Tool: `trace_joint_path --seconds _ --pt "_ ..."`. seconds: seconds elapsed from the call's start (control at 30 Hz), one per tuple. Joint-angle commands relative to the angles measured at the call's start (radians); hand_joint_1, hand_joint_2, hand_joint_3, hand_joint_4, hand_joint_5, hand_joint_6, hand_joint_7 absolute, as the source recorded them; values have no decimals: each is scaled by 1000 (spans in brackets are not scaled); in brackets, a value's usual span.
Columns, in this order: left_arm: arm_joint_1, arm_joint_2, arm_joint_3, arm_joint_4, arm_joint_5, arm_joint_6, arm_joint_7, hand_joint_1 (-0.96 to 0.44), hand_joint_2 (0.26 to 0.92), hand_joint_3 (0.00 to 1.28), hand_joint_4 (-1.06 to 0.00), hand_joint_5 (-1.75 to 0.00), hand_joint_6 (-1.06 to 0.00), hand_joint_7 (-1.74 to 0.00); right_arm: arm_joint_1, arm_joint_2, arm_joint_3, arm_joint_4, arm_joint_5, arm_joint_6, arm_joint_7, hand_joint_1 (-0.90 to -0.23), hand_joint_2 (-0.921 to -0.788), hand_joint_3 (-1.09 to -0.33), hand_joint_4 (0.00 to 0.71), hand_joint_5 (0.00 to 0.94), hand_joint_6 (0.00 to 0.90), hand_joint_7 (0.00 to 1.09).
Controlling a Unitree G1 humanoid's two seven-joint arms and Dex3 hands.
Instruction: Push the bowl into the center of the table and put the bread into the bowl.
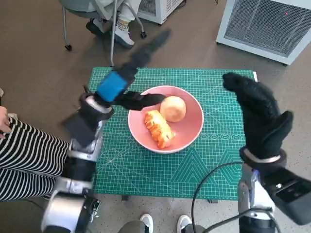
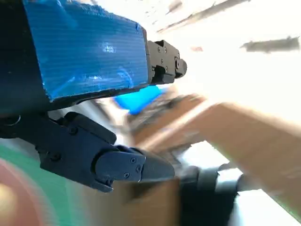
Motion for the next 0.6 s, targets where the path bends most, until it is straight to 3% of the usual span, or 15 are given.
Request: trace_joint_path --seconds 0.03,0.2,0.37,0.6 --pt "79 -69 46 -93 -216 110 -92 -685 921 471 -27 -14 -10 -344 -28 -9 -10 21 9 33 -4 -663 -921 -698 136 1 51 454" --pt "120 -108 78 -117 -308 145 -154 -677 921 369 -61 -28 -4 -427 -66 -11 -14 41 5 41 -4 -654 -921 -701 138 2 52 454" --pt "135 -130 104 -94 -262 71 -156 -667 921 280 -124 -50 -38 -467 -118 -18 -23 72 11 58 1 -663 -921 -703 145 5 61 455" --pt "127 -145 132 -52 -202 -14 -144 -662 921 270 -156 -30 -82 -418 -163 -25 -29 102 17 78 9 -669 -921 -698 151 7 78 456"
